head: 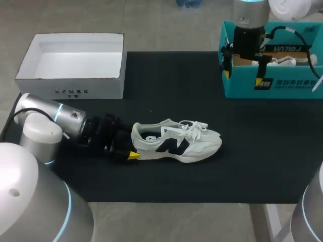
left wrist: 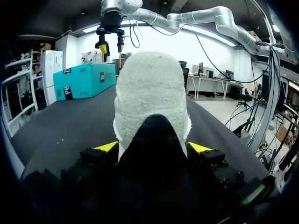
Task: Take the shoe out of the shoebox, open the shoe tongue, remove and reinsert the insole, then place the shoe into the shoebox
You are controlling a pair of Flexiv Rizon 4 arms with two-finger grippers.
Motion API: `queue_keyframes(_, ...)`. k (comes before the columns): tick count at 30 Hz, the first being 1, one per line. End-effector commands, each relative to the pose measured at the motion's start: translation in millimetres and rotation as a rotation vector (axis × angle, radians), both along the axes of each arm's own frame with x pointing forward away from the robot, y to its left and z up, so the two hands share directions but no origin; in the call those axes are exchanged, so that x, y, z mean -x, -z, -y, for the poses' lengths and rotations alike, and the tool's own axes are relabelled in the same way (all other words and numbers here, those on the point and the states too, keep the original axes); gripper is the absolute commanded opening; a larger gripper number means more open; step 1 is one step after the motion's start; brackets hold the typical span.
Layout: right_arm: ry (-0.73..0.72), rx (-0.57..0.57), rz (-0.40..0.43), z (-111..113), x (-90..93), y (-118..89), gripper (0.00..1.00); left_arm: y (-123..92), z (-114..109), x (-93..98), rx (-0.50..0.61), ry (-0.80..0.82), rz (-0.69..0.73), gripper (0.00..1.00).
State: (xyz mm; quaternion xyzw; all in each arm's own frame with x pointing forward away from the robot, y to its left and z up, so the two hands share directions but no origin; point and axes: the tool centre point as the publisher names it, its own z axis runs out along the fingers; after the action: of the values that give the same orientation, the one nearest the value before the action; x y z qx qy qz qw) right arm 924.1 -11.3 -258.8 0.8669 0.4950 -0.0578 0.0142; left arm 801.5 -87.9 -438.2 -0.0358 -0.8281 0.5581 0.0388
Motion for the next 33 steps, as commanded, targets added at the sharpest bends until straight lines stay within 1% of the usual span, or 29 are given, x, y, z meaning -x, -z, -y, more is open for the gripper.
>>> queue_keyframes(1,-0.001,-0.002,-0.004,0,-2.0,0,1.0,5,2,0.8,-0.002,0.0,-0.001,0.0)
queue_keyframes(9,-0.001,-0.002,-0.004,0,-2.0,0,1.0,5,2,0.8,-0.002,0.0,-0.001,0.0)
queue_keyframes(11,-0.026,0.026,-0.021,-8,-4.6,-1,1.0,5,2,0.8,-0.002,0.0,-0.001,0.0)
queue_keyframes(12,-0.059,0.059,-0.024,-19,-3.5,-3,1.0,5,2,0.8,-0.002,0.0,-0.001,0.0)
queue_keyframes(15,-0.118,0.097,0.005,-46,7.7,-6,1.0,5,2,0.8,-0.002,0.0,-0.001,0.0)
queue_keyframes(18,-0.169,0.107,0.03,-69,20.8,-6,1.0,5,2,0.8,-0.002,0.0,-0.001,0.0)
queue_keyframes(20,-0.196,0.105,0.055,-87,33.8,-6,1.0,5,2,0.8,-0.002,0.0,-0.001,0.0)
queue_keyframes(23,-0.218,0.087,0.068,-105,48.3,-2,1.0,5,2,0.8,-0.002,0.0,-0.001,0.0)
queue_keyframes(24,-0.23,0.084,0.065,-115,55.3,1,1.0,5,2,0.8,-0.002,0.0,-0.001,0.0)
queue_keyframes(27,-0.24,0.087,0.067,-133,67.6,7,1.0,5,2,0.8,-0.002,0.0,-0.001,0.0)
queue_keyframes(30,-0.258,0.098,0.072,-152,76.7,13,1.0,5,2,0.8,-0.002,0.0,-0.001,0.0)
queue_keyframes(33,-0.285,0.131,0.062,-172,80.7,21,1.0,5,2,0.8,-0.002,0.0,-0.001,0.0)
